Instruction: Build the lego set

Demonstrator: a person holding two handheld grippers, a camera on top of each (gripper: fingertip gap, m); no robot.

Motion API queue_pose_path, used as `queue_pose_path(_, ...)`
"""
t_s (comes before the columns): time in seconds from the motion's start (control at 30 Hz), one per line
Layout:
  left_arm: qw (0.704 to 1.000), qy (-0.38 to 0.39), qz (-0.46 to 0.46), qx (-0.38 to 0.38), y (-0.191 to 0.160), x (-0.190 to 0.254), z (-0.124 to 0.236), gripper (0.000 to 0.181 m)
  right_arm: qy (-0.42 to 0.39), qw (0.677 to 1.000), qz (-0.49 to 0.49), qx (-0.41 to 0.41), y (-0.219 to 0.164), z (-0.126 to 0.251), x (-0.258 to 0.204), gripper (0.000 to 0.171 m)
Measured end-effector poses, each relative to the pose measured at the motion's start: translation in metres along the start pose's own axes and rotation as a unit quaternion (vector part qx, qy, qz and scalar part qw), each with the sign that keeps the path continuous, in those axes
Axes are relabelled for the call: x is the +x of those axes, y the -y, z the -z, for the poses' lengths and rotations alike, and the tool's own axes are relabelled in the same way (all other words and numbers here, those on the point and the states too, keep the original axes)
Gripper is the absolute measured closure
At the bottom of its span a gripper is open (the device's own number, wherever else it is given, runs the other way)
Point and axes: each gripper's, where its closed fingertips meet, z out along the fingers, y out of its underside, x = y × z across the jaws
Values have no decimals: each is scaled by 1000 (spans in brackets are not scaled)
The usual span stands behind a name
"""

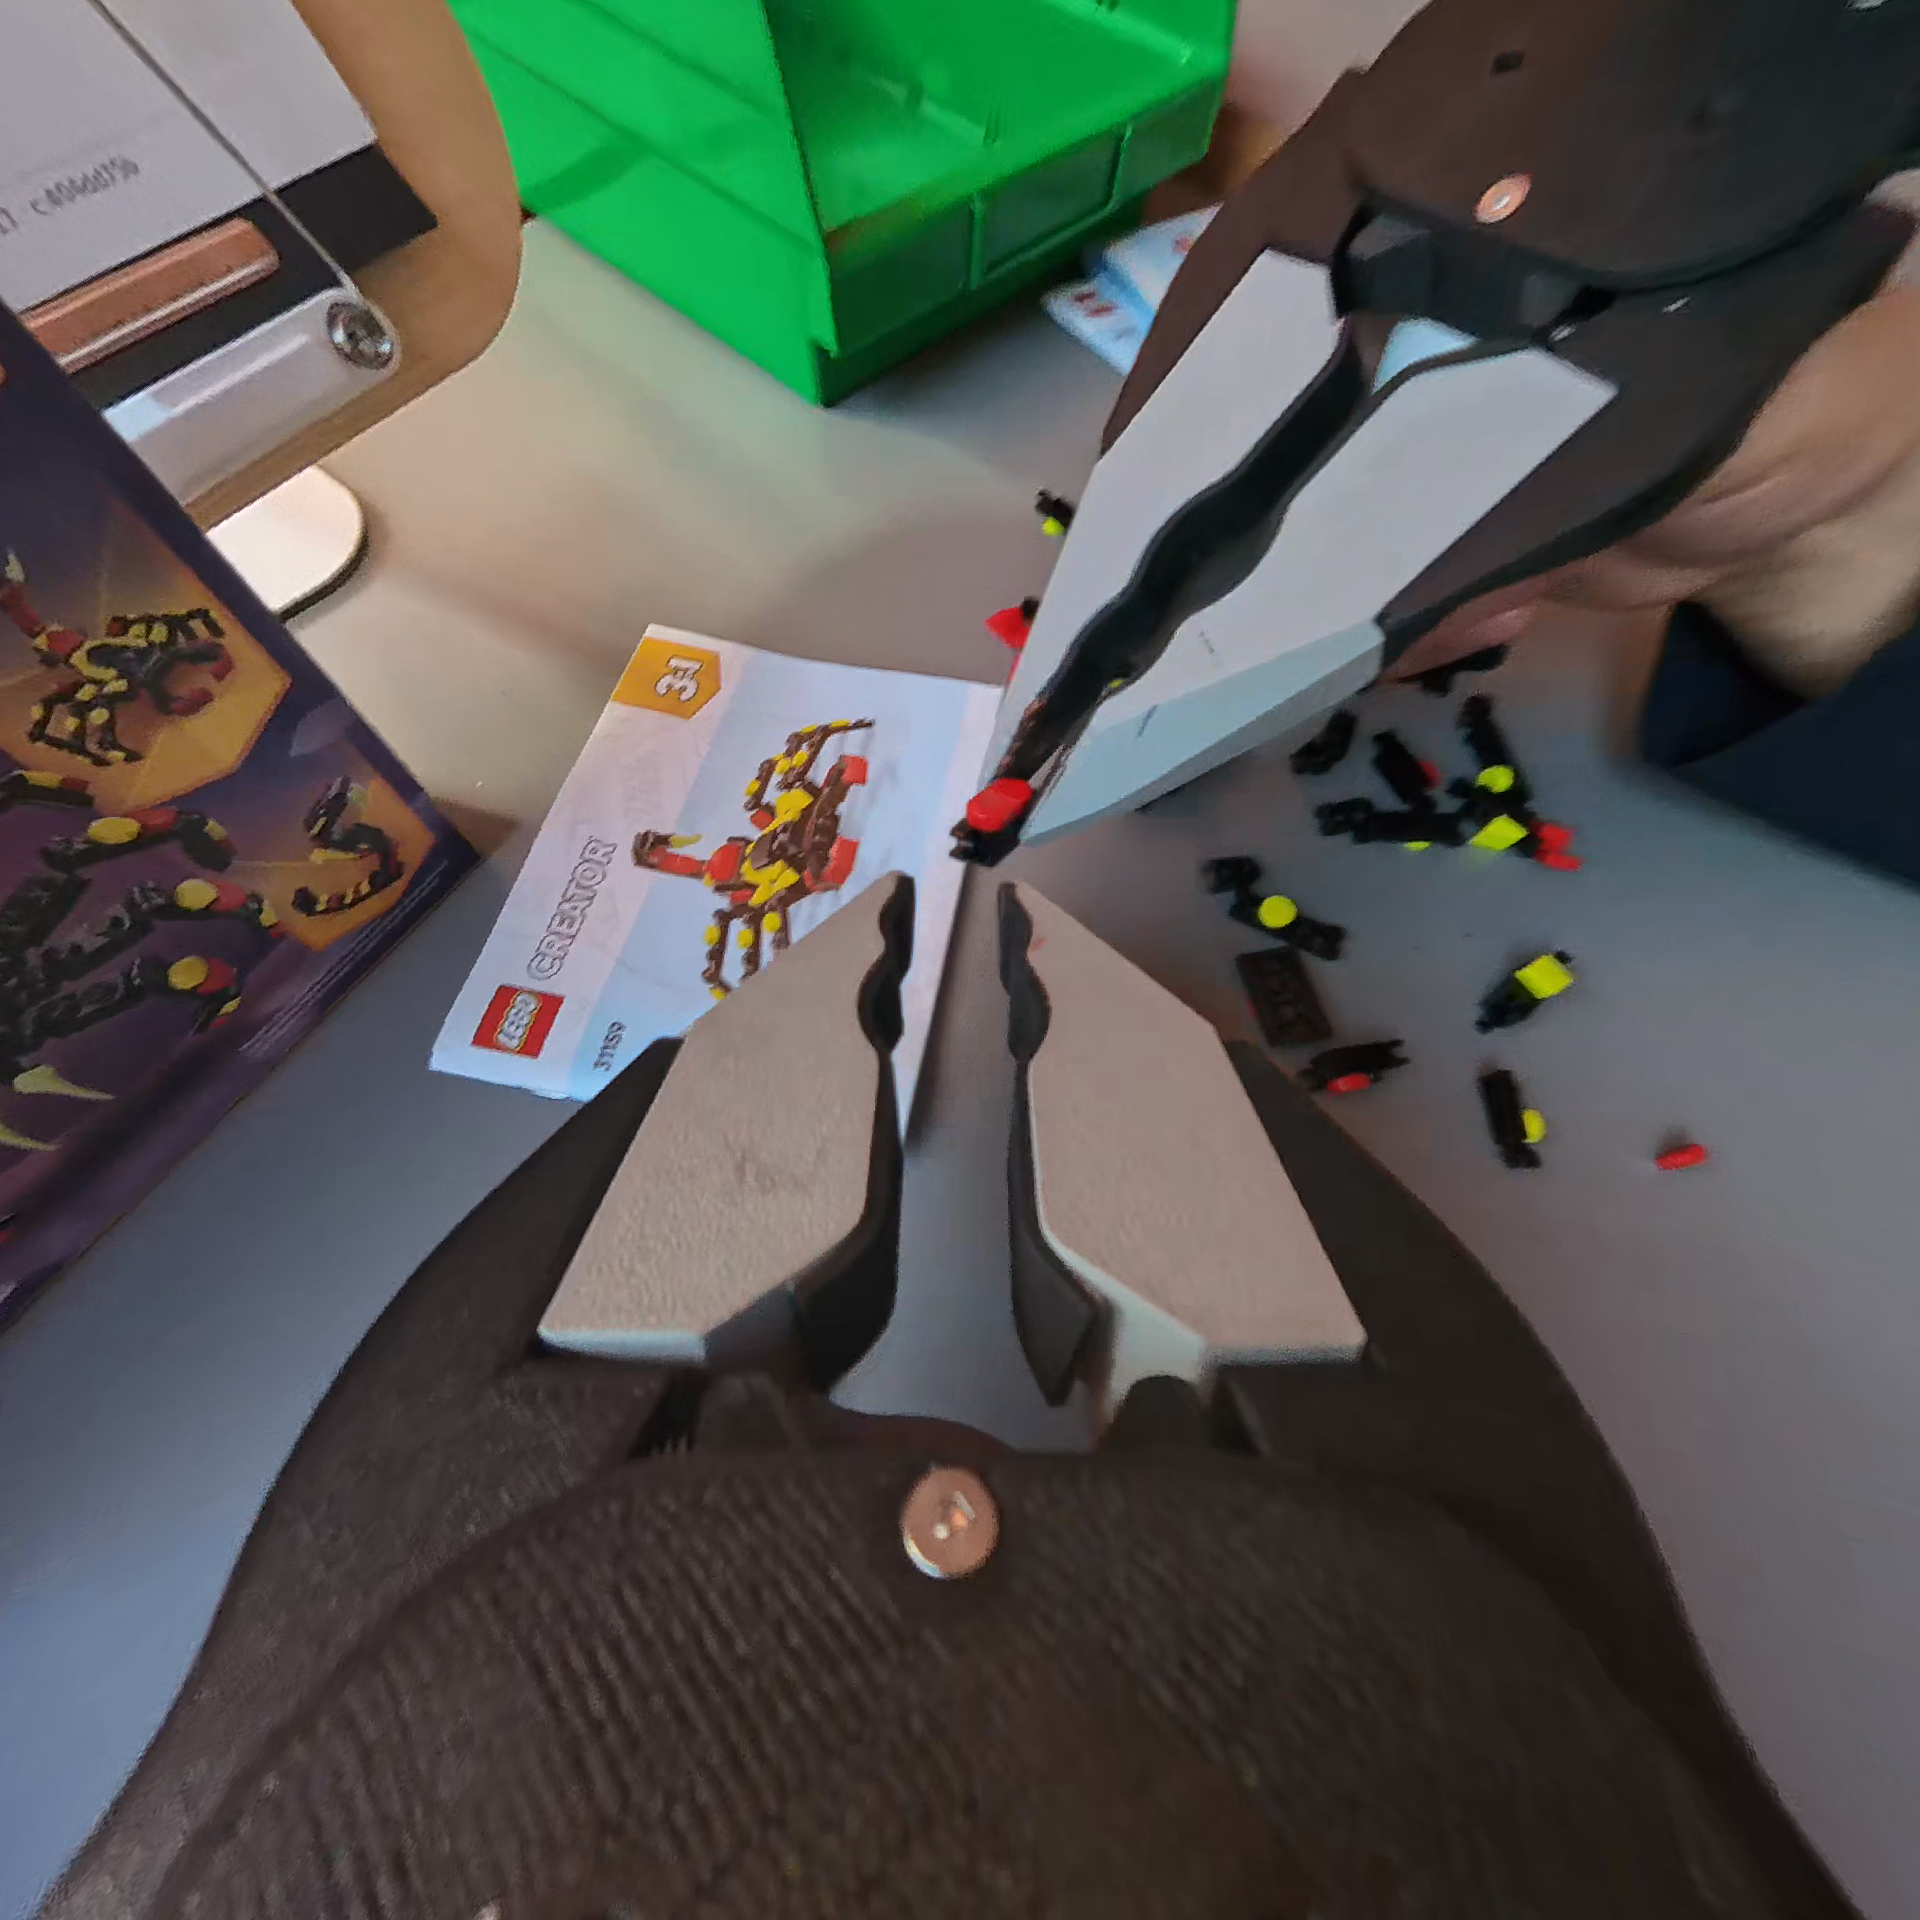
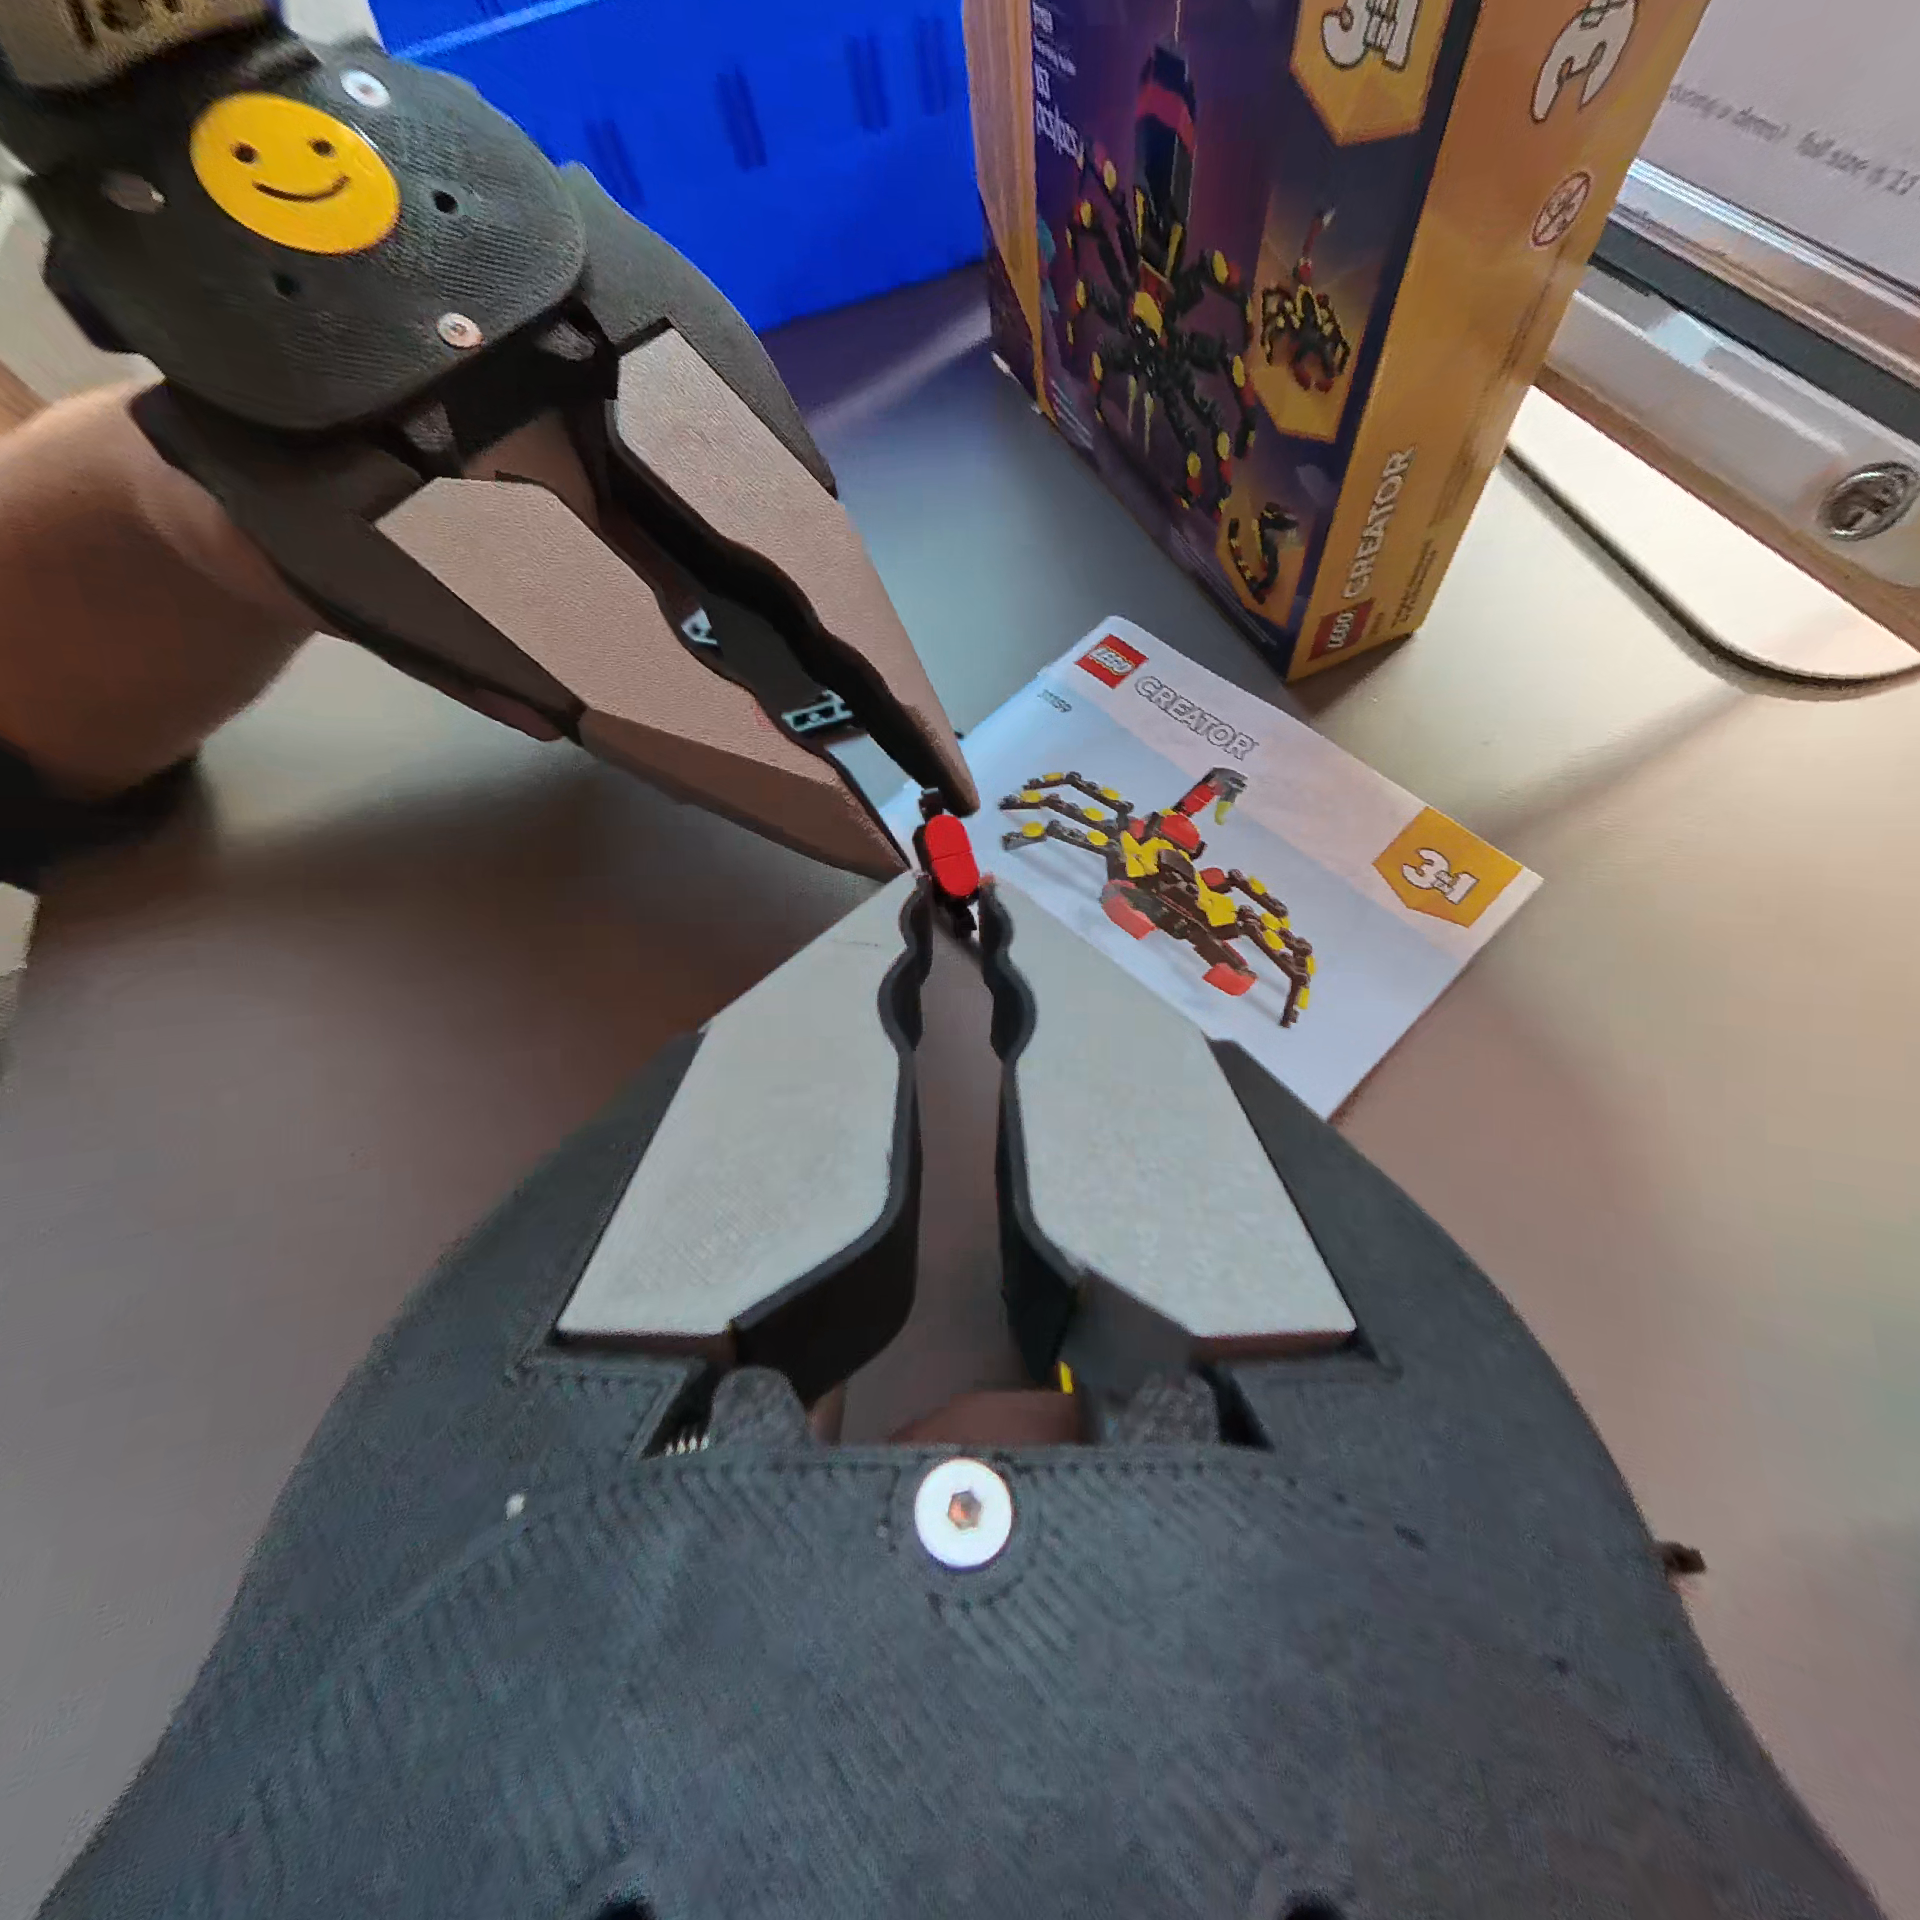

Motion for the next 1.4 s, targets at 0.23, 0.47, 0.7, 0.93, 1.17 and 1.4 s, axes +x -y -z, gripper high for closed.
queue_pose_path(0.23,997,-60,13,51,17,17,9,174,71,996,-53,32,10,12,-13,166)
queue_pose_path(0.47,977,-160,88,108,33,32,20,175,160,976,-125,83,26,27,-26,166)
queue_pose_path(0.7,974,-166,80,134,42,36,26,173,177,969,-135,103,35,32,-31,166)
queue_pose_path(0.93,974,-150,71,155,46,32,27,175,130,981,-96,109,40,32,-27,166)
queue_pose_path(1.17,986,-37,30,160,45,10,20,181,65,988,-74,117,45,25,-17,166)
queue_pose_path(1.4,952,-174,141,210,58,21,34,178,78,979,-94,160,57,31,-17,166)
